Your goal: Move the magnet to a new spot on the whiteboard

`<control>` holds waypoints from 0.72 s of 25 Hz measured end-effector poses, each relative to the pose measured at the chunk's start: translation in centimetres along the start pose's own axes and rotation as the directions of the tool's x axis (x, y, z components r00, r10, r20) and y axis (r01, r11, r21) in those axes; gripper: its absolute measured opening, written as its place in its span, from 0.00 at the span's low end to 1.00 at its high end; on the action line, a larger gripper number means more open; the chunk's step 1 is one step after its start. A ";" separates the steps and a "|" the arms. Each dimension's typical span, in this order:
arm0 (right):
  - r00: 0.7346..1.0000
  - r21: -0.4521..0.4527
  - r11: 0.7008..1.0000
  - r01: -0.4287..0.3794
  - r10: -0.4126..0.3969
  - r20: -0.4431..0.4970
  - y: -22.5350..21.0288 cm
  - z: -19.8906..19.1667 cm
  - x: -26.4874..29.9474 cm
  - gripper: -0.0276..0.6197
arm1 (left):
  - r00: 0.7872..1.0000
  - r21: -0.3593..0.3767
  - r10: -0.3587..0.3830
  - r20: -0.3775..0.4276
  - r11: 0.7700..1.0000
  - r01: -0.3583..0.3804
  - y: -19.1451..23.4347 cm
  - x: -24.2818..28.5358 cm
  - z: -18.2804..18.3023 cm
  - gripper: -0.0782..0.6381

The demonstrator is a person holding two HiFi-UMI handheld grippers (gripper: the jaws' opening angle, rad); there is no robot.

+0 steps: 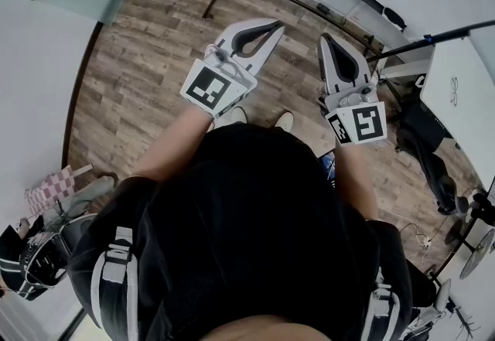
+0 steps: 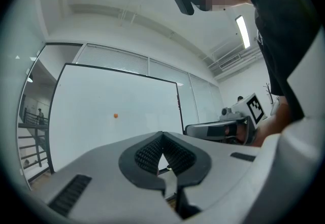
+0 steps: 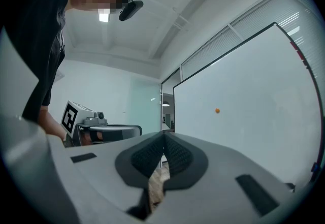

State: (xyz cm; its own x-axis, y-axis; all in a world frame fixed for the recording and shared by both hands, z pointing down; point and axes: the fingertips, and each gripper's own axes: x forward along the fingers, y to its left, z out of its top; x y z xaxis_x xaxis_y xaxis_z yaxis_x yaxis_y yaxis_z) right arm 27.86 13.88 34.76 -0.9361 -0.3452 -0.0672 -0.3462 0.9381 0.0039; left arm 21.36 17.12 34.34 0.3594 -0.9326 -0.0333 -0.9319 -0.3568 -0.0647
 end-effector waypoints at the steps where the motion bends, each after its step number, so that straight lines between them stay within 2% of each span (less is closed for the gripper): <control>1: 1.000 0.001 1.000 0.000 0.000 0.000 -0.2 0.0 -0.1 0.04 | 1.000 0.000 0.002 -0.001 1.000 -0.002 0.0 0.1 0.1 0.11; 9: 1.000 -0.002 1.000 -0.006 0.006 0.006 -2.8 0.1 -0.9 0.04 | 1.000 0.018 0.015 0.014 1.000 -0.015 -1.1 2.8 0.6 0.11; 18: 0.998 0.006 0.999 -0.054 0.054 0.013 -6.6 -0.2 -2.5 0.04 | 0.999 0.026 0.045 0.006 0.999 -0.045 -2.7 6.6 0.5 0.11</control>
State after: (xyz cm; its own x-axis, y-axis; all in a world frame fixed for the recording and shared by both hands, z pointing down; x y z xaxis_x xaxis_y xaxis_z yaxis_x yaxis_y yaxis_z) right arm 32.49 8.57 35.14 -0.9527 -0.2934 -0.0798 -0.2945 0.9557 0.0019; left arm 26.30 11.99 33.75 0.3171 -0.9474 -0.0423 -0.9457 -0.3126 -0.0894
